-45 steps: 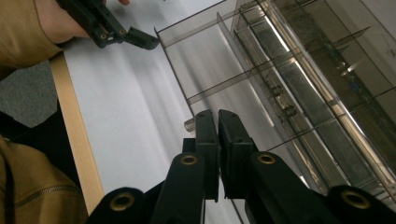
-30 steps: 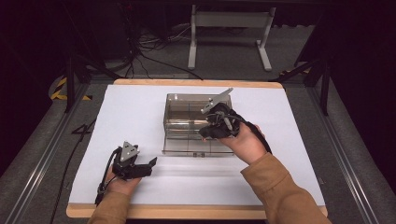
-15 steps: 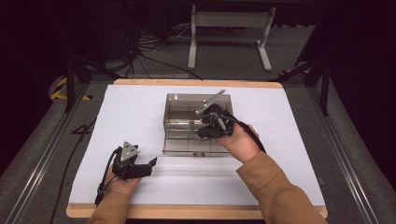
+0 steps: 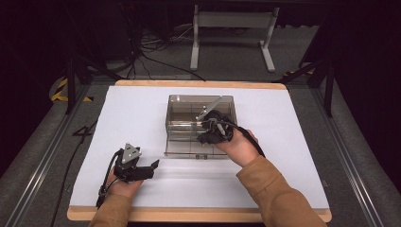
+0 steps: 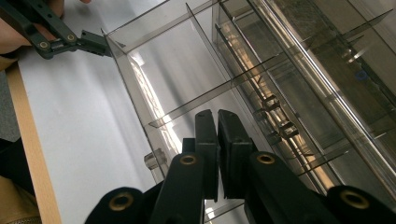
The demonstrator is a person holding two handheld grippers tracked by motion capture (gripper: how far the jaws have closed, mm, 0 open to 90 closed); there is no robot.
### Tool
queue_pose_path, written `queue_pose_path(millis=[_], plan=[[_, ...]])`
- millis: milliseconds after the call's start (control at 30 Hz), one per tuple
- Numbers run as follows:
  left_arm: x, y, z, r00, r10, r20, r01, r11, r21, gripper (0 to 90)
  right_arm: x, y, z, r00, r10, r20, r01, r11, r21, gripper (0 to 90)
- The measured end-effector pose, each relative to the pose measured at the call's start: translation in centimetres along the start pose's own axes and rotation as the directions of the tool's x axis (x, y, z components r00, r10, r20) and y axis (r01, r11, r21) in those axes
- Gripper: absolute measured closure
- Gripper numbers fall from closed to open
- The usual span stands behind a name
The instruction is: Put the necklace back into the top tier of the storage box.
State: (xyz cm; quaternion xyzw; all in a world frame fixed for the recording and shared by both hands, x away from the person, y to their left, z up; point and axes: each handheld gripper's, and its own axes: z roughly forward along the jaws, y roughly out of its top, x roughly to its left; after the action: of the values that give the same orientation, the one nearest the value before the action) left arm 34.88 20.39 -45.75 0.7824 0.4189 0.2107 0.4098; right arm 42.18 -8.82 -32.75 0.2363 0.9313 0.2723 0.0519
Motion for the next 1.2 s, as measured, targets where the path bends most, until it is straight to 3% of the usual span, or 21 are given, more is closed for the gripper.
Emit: queue_pose_path(millis=[833,1200], plan=[[0.0,0.0,0.0,1.0,-0.001,-0.001,0.001,1.0,0.0,13.0,0.0,-0.7,1.3,0.9996,-0.017,0.021,0.016,0.999,0.044,86.6],[0.0,0.0,0.0,1.0,0.001,-0.001,-0.001,1.0,0.001,13.1,0.2,-0.8,1.0,0.998,-0.056,0.03,0.056,0.998,0.011,74.2]])
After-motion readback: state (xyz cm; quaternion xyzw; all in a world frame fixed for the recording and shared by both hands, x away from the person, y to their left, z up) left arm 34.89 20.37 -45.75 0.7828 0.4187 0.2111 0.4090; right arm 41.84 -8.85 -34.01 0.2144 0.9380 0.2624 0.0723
